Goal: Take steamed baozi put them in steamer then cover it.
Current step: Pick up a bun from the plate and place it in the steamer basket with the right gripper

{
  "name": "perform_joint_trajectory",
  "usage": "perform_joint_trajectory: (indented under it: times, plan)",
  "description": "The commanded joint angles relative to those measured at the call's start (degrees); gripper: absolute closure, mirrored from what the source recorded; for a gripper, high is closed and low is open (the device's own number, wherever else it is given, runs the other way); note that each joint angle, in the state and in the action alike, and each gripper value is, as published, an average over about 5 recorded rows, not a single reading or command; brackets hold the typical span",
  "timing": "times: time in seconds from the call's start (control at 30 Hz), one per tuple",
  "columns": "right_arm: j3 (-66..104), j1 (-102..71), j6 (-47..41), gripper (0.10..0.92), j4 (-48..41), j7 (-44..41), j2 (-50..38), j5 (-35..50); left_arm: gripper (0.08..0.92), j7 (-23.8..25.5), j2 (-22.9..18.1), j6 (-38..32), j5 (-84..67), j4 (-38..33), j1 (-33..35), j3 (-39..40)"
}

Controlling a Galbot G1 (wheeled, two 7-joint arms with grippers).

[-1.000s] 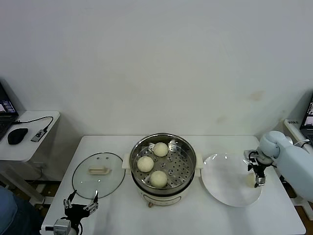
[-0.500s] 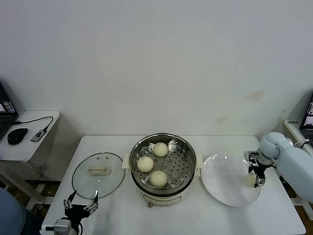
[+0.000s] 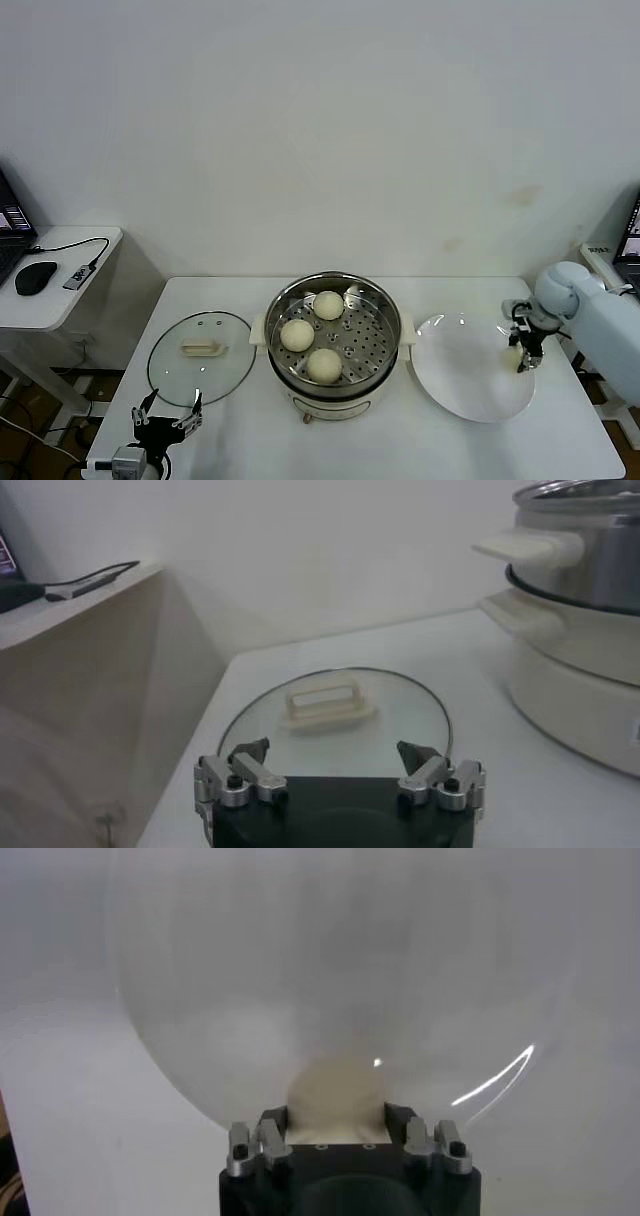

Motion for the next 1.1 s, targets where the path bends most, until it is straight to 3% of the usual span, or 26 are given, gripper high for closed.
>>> perform_joint_trajectory:
  times: [0.03,0.5,1.1]
  plan:
    - [-5.13,9.7,-4.06,0.431,8.28,-0.17,-2.79,13.61,0.177,0.05,0.01,0.02,-0.13,0.08,-0.32,0.07]
    - [-28.36,38.19,-13.33,0.431,12.49,1.17,5.78,35.47,0.177,-0.23,0.77,0.01,-0.73,-0.45,-1.81,-0.97]
    - [-37.7,40.88,-18.35,0.431,10.82,3.58,18.76,41.8,0.177,-0.03,0.86,0.21,-2.57,-1.74,-2.31,-1.79]
